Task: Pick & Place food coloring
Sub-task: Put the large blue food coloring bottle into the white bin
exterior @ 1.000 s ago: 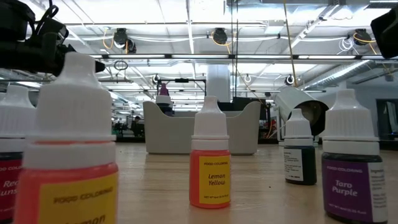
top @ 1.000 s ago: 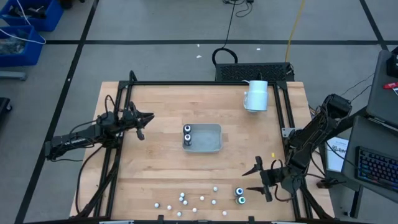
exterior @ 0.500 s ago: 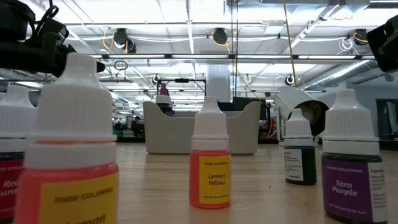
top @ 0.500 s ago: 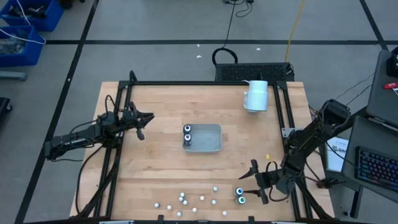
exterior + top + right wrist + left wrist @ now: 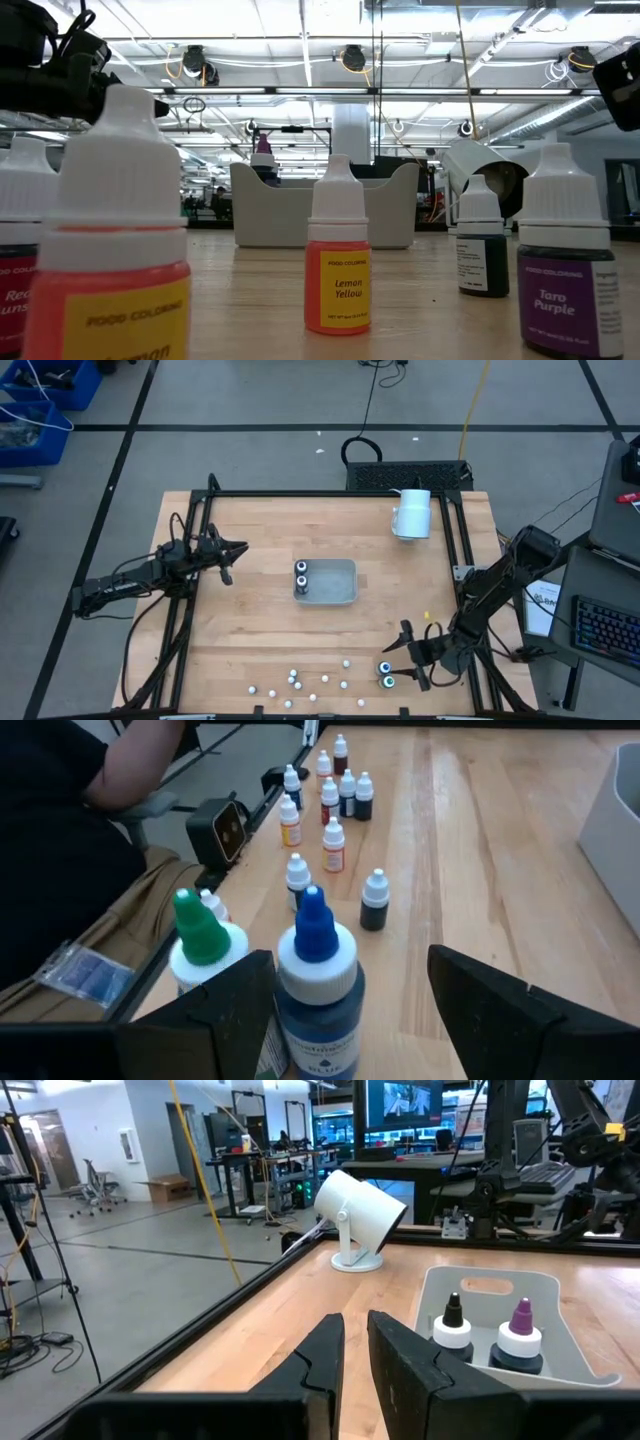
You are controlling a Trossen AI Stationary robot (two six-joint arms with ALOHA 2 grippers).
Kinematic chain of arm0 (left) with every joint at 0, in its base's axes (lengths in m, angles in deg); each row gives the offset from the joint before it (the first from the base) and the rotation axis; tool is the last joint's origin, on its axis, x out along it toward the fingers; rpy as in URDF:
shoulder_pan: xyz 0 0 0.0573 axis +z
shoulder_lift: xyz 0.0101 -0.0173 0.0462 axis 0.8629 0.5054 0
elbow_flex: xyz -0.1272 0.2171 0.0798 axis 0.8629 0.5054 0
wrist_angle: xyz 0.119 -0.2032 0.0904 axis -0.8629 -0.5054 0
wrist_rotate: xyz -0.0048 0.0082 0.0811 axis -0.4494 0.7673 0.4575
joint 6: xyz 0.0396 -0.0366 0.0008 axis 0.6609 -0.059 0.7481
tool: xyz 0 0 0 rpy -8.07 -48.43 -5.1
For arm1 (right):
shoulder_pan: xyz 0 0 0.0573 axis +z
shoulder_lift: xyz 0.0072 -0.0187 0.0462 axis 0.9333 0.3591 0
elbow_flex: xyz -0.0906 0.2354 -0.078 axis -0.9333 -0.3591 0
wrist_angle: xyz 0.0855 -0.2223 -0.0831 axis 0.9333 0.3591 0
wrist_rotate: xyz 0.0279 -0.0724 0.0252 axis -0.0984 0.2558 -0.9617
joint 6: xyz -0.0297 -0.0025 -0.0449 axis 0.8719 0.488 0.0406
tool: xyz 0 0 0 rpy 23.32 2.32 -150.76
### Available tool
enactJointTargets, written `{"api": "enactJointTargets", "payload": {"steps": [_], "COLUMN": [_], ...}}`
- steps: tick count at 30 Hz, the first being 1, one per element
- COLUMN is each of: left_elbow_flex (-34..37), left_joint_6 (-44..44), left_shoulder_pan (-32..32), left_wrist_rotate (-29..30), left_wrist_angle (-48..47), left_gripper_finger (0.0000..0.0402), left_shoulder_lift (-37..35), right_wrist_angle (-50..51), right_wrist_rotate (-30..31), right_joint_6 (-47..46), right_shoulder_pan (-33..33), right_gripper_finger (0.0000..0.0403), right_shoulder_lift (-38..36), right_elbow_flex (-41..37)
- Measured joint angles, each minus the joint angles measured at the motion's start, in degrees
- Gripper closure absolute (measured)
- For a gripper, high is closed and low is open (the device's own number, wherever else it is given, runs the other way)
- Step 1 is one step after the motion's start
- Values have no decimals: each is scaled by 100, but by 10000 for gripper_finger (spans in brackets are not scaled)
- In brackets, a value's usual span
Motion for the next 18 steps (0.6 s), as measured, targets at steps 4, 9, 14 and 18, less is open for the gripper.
{"api": "enactJointTargets", "payload": {"steps": [4,9,14,18], "left_elbow_flex": [0,0,0,0], "left_joint_6": [0,2,3,4], "left_shoulder_pan": [2,1,0,2], "left_wrist_rotate": [0,0,0,0], "left_wrist_angle": [-2,-6,-6,-8], "left_gripper_finger": [344,344,344,344], "left_shoulder_lift": [0,0,0,0], "right_wrist_angle": [-58,-153,-200,-195], "right_wrist_rotate": [2,-2,-2,-19], "right_joint_6": [-2,12,59,89], "right_shoulder_pan": [-41,-111,-144,-144], "right_gripper_finger": [149,149,149,155], "right_shoulder_lift": [90,158,158,158], "right_elbow_flex": [0,2,4,4]}}
